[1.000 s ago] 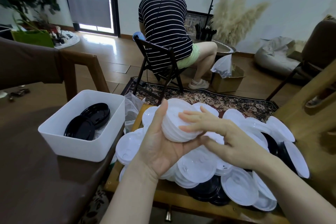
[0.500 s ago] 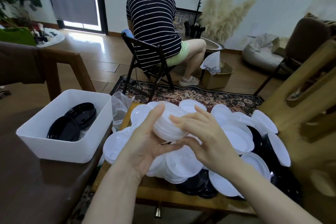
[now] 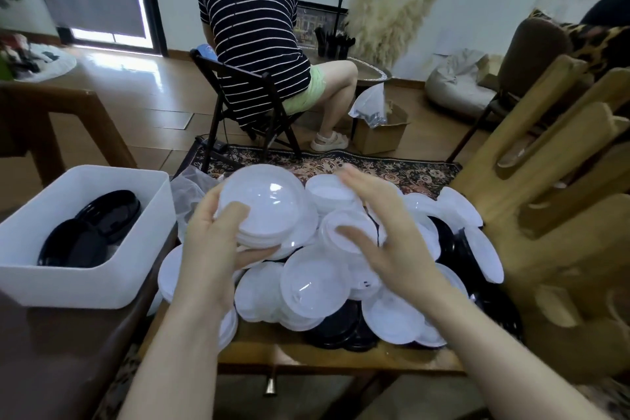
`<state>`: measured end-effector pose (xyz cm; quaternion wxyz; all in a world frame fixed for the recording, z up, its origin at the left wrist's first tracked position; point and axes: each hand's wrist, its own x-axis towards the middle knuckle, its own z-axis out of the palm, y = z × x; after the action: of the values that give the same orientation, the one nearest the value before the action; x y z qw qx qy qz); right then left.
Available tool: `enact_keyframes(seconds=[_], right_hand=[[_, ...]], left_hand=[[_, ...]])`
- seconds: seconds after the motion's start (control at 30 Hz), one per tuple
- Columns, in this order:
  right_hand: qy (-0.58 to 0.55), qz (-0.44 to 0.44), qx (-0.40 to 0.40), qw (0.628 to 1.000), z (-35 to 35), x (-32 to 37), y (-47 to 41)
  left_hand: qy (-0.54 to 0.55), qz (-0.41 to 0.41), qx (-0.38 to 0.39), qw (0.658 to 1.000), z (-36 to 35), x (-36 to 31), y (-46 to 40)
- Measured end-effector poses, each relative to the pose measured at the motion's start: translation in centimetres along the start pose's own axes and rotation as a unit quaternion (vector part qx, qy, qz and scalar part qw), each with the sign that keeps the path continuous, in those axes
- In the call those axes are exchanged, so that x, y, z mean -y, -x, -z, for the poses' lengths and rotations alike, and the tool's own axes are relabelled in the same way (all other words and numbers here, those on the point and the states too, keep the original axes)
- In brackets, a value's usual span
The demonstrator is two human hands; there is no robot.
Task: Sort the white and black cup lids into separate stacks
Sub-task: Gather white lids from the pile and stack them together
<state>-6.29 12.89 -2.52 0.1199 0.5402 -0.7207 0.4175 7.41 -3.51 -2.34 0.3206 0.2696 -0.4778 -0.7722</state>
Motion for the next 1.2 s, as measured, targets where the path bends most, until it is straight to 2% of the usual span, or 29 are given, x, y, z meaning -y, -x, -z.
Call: enact_keyframes(seconds=[0.07, 0.13, 0.33, 0.43, 0.53, 0.73, 0.87, 0.97, 1.07, 1.2], right_hand=[[-0.030, -0.118, -0.034, 0.992, 2.2, -1.4, 0.3], [0.018, -0.183, -0.032, 0.982, 4.2, -3.2, 1.0], [0.192, -0.215, 0.055, 0.956, 6.3, -5.2, 4.7], [0.251, -0.193, 0.085, 0.945, 5.6, -5.7, 6.4], [0.274, -0.169, 0.073, 0.944, 5.1, -6.3, 7.1], [0.220, -0.168, -0.044, 0.960, 5.8, -5.4, 7.1], [0.193, -0.081, -0.120, 0.970, 7.0, -3.8, 6.3], [0.132, -0.034, -0.141, 0.981, 6.9, -1.2, 5.3], [0.088, 0.013, -0.094, 0.992, 5.6, 0.9, 4.0], [0.125, 0.057, 0.030, 0.990, 3.8, 1.0, 3.7]], left_hand=[[0.024, 0.013, -0.014, 1.000, 1.0, -0.2, -0.5], [0.035, 0.025, -0.009, 0.999, 1.5, -0.4, -0.7], [0.009, 0.056, 0.021, 0.998, 0.2, 0.8, -0.6], [0.005, 0.063, 0.046, 0.997, -1.2, 1.5, 0.0], [0.014, 0.081, 0.089, 0.993, -2.5, 1.9, 0.7], [0.010, 0.123, 0.136, 0.983, -4.0, 2.5, 1.6], [0.007, 0.133, 0.150, 0.980, -4.6, 2.7, 2.1], [-0.013, 0.128, 0.160, 0.979, -5.0, 2.8, 2.4], [-0.037, 0.117, 0.176, 0.977, -5.3, 2.9, 2.8], [-0.020, 0.116, 0.200, 0.973, -5.2, 2.7, 3.1]])
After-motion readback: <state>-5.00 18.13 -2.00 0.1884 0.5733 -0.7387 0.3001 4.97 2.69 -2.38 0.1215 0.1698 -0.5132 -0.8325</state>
